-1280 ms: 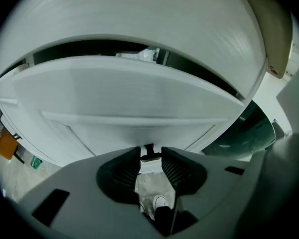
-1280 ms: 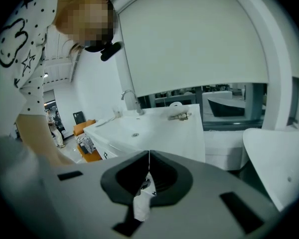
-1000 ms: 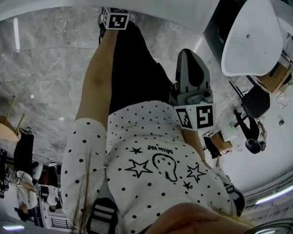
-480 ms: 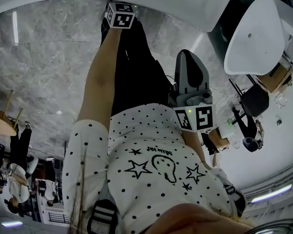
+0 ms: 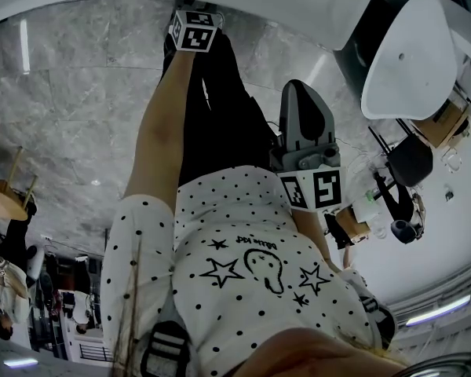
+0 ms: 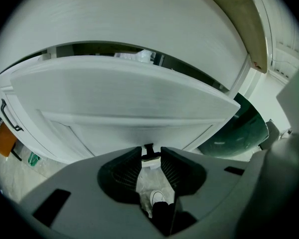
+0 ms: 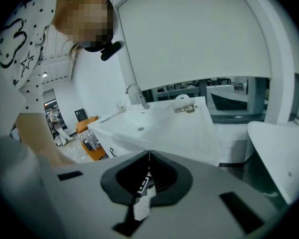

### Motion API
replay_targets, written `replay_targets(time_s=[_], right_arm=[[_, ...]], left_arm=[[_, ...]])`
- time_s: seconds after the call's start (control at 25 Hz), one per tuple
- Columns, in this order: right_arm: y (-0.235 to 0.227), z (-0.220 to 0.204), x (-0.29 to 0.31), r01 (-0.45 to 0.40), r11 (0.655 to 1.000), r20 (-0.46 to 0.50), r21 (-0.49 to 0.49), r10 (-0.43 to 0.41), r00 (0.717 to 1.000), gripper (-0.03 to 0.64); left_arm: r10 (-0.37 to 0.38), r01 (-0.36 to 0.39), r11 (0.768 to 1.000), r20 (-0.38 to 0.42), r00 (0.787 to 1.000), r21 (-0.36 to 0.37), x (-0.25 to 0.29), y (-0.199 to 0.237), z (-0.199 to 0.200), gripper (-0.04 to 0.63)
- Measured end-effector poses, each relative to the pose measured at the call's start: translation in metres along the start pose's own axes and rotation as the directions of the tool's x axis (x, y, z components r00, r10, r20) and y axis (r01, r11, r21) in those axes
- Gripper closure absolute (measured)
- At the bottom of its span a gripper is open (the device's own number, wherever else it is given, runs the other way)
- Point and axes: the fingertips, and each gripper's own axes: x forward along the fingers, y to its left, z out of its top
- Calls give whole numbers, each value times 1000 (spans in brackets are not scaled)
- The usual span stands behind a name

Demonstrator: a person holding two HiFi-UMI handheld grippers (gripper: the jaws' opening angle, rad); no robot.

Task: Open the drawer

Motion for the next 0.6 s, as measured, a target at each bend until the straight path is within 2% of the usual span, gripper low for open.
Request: replay_targets(time_s=[0.6], right_arm=[[11, -3, 13, -21, 1000, -20, -12, 21, 1000, 603]], left_arm=[[-12, 12, 1000, -25, 1000, 16, -21, -6, -35, 474]])
